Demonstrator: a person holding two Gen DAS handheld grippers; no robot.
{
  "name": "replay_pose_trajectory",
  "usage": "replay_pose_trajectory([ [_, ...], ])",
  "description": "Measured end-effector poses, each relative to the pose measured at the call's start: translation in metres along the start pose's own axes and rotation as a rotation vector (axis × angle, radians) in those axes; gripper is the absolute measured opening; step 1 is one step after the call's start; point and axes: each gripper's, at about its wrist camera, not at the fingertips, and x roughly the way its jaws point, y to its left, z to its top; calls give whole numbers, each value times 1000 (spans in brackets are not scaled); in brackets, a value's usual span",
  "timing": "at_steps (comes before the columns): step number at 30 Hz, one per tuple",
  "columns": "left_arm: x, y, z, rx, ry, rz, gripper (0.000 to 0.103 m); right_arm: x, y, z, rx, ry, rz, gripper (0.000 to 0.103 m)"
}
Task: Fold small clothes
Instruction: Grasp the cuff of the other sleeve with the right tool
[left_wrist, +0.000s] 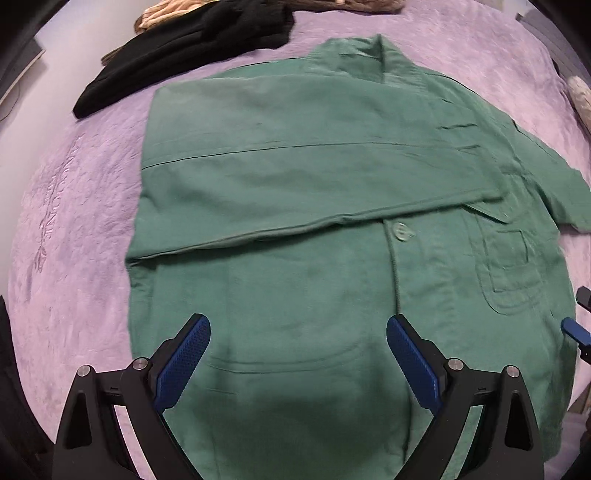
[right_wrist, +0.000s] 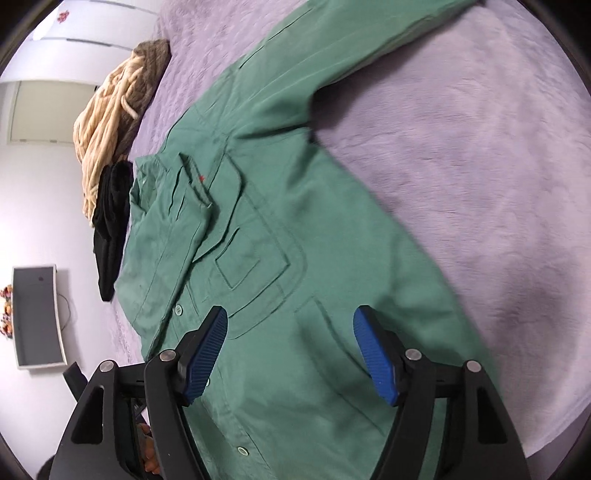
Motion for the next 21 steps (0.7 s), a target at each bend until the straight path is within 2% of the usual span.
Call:
replay_pose_trajectory([
  [3,-2,-37,-6,62,19,-34,97,-18,-22,10,33,-38,1,74],
  [7,-2,-70,-3,93,25,-67,97,-37,-48,35,70,-94,14,74],
  [12,-3,-113,3,101,24,-89,97,-58,-83,86,146,-179,52,75],
  [14,-2,-118,9,105,23,-92,97,-63,-95,107,165,-200,64,79],
  [21,-1,-157,20,94,20,-117,97,-64,-129,179,236,-251,116,79],
])
